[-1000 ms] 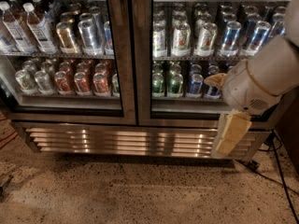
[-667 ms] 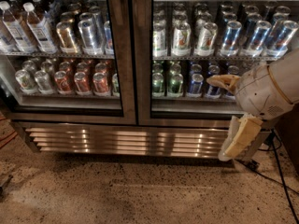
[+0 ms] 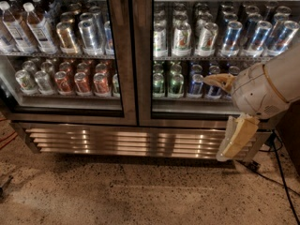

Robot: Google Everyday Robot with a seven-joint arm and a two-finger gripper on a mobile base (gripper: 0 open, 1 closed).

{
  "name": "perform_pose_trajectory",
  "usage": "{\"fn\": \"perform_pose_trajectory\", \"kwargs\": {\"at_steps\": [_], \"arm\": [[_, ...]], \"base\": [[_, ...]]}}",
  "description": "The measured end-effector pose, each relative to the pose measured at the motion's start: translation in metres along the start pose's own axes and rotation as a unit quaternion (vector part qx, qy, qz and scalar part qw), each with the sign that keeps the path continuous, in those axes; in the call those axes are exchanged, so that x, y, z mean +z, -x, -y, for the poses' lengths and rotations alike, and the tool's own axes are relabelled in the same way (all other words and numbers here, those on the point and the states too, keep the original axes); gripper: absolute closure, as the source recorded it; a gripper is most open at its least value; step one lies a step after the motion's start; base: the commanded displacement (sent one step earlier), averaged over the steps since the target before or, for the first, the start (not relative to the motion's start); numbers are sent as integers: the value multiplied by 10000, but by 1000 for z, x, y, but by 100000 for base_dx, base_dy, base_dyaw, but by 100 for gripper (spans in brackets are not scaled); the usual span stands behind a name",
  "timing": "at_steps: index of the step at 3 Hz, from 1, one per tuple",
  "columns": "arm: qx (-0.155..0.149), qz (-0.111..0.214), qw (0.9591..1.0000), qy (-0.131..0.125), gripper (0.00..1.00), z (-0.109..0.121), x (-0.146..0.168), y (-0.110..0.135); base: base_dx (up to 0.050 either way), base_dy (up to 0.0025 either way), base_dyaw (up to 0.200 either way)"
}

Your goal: Open left fridge door

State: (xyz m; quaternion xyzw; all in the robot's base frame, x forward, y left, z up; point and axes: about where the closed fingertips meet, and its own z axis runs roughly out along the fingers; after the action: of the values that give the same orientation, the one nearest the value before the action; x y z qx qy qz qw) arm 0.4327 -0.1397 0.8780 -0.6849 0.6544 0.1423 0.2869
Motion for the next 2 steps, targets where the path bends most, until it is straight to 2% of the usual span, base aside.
{"fn": "perform_pose_trajectory", "kwargs": {"at_steps": [1, 2], "arm": [[-50, 140, 9999, 72, 0, -4, 10, 8], [-401, -24, 9991, 164, 0, -17, 36, 55]], "base": [[0, 0, 0], [0, 0, 0]]}}
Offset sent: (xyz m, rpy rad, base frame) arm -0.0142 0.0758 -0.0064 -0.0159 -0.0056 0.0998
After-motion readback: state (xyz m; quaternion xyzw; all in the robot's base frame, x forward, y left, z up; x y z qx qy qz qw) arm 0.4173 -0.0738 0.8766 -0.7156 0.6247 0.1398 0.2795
